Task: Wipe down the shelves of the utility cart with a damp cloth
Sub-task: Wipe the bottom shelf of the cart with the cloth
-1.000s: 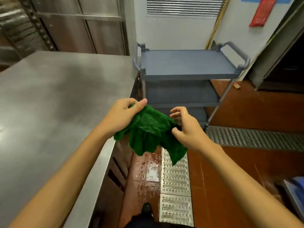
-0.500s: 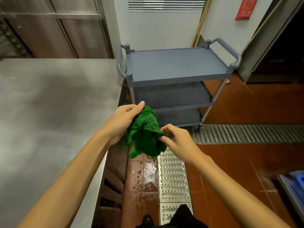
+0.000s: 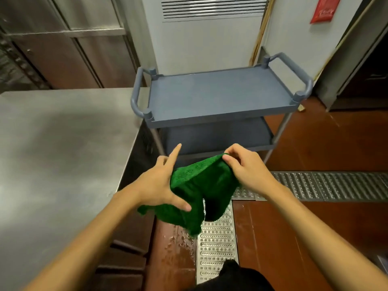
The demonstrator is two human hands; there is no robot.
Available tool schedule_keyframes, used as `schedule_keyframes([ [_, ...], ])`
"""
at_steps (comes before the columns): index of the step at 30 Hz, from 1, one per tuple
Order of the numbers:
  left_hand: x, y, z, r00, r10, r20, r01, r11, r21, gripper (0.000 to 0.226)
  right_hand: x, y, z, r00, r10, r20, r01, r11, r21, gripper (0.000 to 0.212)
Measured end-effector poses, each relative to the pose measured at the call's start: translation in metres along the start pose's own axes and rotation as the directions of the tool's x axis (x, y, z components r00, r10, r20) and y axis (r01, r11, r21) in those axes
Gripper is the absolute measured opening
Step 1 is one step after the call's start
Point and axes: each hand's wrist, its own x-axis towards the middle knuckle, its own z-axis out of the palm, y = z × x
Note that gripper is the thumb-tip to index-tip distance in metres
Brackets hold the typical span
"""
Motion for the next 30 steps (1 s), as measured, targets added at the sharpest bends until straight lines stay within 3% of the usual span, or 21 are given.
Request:
schedule_keyframes([
  [1, 0.012, 0.004, 0.006, 1.0, -0.006, -0.002, 0.007, 0.995, 0.102, 0.144, 0.007, 0.005, -0.008, 1.0, -0.001, -0.012, 0.001, 1.0, -0.008, 0.011],
  [3, 0.036, 0.006, 0.016, 0.999, 0.01, -0.041, -0.003, 0.986, 0.164, 0.12, 0.022, 0.016, -0.023, 1.0, -0.023, -0.02, 0.022, 0.999, -0.029, 0.011],
  [6, 0.064, 0.012, 0.02, 0.989, 0.091, -0.119, -0.091, 0.996, 0.007, 0.06, 0.04, 0.036, -0.048, 0.998, -0.056, 0.024, 0.058, 0.995, -0.087, 0.013],
  [8, 0.08, 0.017, 0.015, 0.976, 0.121, -0.182, -0.129, 0.991, -0.036, 0.042, 0.051, 0.05, -0.061, 0.996, -0.076, 0.045, 0.081, 0.99, -0.119, 0.014],
  [10, 0.1, 0.018, 0.009, 0.958, 0.163, -0.235, -0.159, 0.987, 0.036, 0.033, 0.063, 0.062, -0.072, 0.995, -0.084, 0.06, 0.092, 0.986, -0.142, 0.015],
  [16, 0.156, 0.006, -0.004, 0.941, 0.174, -0.29, -0.126, 0.976, 0.178, 0.028, 0.096, 0.09, -0.082, 0.985, -0.075, 0.156, 0.122, 0.942, -0.313, 0.025],
  [20, 0.184, -0.011, -0.001, 0.965, 0.131, -0.227, -0.086, 0.976, 0.198, 0.019, 0.119, 0.111, -0.081, 0.963, -0.013, 0.269, 0.127, 0.903, -0.41, 0.042],
  [25, 0.213, -0.024, -0.005, 0.96, 0.117, -0.254, -0.046, 0.962, 0.269, 0.021, 0.151, 0.136, -0.069, 0.898, 0.137, 0.418, 0.168, 0.77, -0.615, 0.065],
  [30, 0.245, -0.052, -0.02, 0.963, 0.098, -0.25, -0.048, 0.979, 0.199, 0.035, 0.19, 0.167, -0.048, 0.869, 0.257, 0.423, 0.085, 0.765, -0.639, 0.038],
])
